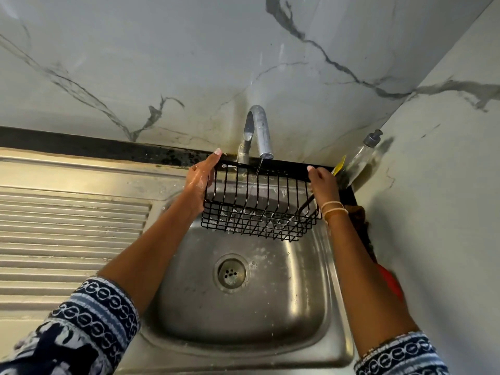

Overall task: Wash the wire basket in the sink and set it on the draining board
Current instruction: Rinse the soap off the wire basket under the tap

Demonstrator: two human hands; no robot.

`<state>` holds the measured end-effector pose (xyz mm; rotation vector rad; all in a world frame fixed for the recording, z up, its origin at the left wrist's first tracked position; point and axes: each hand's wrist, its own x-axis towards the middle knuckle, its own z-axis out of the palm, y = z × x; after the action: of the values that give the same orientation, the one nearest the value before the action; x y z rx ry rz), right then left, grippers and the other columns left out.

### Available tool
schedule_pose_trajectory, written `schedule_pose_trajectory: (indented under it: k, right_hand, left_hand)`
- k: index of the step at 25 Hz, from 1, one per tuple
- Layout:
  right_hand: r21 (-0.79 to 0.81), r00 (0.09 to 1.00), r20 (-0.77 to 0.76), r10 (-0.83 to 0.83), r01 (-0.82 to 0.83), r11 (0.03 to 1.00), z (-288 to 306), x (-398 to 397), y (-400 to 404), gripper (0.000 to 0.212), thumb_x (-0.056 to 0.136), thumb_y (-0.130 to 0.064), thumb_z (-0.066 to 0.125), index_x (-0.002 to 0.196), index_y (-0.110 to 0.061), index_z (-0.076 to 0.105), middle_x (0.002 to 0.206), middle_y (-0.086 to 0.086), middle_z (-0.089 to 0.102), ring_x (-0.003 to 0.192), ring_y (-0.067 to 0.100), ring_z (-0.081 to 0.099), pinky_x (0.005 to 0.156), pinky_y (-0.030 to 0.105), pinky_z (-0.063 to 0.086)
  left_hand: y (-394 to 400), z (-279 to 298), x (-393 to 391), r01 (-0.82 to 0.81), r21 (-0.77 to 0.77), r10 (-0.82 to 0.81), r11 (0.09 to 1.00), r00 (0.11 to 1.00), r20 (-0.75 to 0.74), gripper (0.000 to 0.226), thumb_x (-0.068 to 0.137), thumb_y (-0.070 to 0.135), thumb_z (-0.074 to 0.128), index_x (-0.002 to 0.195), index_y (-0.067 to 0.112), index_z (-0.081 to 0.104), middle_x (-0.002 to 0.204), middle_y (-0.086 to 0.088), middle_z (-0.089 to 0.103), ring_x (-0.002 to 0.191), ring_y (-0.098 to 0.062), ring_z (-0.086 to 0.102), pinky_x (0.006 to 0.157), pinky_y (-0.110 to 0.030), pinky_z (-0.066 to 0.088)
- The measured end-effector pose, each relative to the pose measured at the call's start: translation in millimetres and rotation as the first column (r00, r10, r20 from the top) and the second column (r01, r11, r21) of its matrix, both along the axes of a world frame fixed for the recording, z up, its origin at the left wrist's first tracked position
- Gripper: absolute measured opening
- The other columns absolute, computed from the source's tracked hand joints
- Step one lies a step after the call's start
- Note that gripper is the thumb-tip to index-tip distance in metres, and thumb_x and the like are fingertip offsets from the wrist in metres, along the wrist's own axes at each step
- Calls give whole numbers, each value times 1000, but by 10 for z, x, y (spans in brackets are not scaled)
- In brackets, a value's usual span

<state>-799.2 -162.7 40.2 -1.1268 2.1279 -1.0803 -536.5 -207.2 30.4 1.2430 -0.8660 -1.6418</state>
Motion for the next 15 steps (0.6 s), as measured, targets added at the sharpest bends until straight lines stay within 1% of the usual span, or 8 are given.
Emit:
schedule_pose_trajectory:
  k: [2, 3, 4, 6, 8, 11, 13, 15]
  right_hand:
    - [231, 942, -327, 72, 5, 973, -9, 223, -95, 36, 101, -31, 31, 94, -7, 58, 98, 19, 58, 96, 35, 53, 86, 41, 39]
    - [307, 886, -455, 92, 59, 950, -4, 412, -134, 43, 101, -33, 26, 111, -7, 58, 115, 21, 57, 110, 39, 50, 96, 49, 35]
    - [333, 838, -537, 94, 108, 937, -8, 621, -165, 48, 101, -36, 22, 116, -9, 59, 121, 20, 56, 117, 38, 47, 102, 57, 28]
    - [263, 813, -571, 112, 52, 963, 22, 1051, -200, 54, 101, -38, 18, 101, -11, 65, 109, 15, 62, 112, 34, 52, 105, 64, 22]
    - [146, 757, -607, 244, -195, 970, -9, 1378, -179, 51, 100, -38, 19, 95, -13, 62, 98, 11, 63, 99, 30, 57, 100, 53, 33]
    - [99, 573, -691, 440, -528, 844, -34, 1479, -51, 49, 93, -45, 20, 111, -18, 56, 105, 6, 62, 100, 27, 57, 94, 44, 39]
    - [167, 512, -712, 481, -542, 824, -69, 1196, -28, 52, 92, -52, 21, 120, -24, 54, 115, 5, 60, 110, 26, 55, 103, 47, 34]
    - [236, 609, -686, 398, -331, 914, -134, 841, 39, 52, 93, -57, 23, 117, -25, 55, 115, 9, 60, 114, 28, 52, 107, 50, 29]
  left_hand:
    - [8, 1, -58, -60, 42, 58, 997, 998, 37, 101, 60, 78, 67, 127, 4, 53, 121, -15, 59, 112, -31, 54, 109, -53, 34]
    - [1, 7, -107, -90, 66, 86, 994, 995, 54, 88, 71, 72, 64, 123, 2, 53, 110, -12, 60, 100, -26, 55, 103, -46, 39]
    - [-13, 12, -164, -120, 97, 113, 988, 991, 76, 74, 81, 62, 61, 123, 2, 53, 104, -9, 59, 93, -21, 52, 94, -39, 41]
    - [-69, -16, -253, -168, 114, 155, 979, 981, 117, 44, 92, 43, 59, 112, 4, 54, 90, -4, 55, 83, -16, 46, 78, -30, 39]
    - [-89, -37, -253, -172, 102, 155, 980, 975, 160, 22, 95, 32, 56, 89, 11, 51, 71, 1, 45, 71, -14, 41, 63, -25, 37]
    - [-90, -62, -60, -162, 99, 145, 982, 977, 157, 26, 93, 25, 56, 70, 15, 52, 53, 5, 44, 55, -11, 37, 51, -21, 36]
    - [-97, -80, 93, -169, 122, 148, 978, 976, 163, 24, 93, 28, 56, 71, 18, 57, 49, 8, 44, 51, -9, 36, 55, -22, 34]
    - [-115, -113, 209, -181, 140, 159, 973, 975, 156, 29, 93, 28, 56, 64, 21, 54, 40, 12, 40, 45, -6, 31, 55, -22, 30]
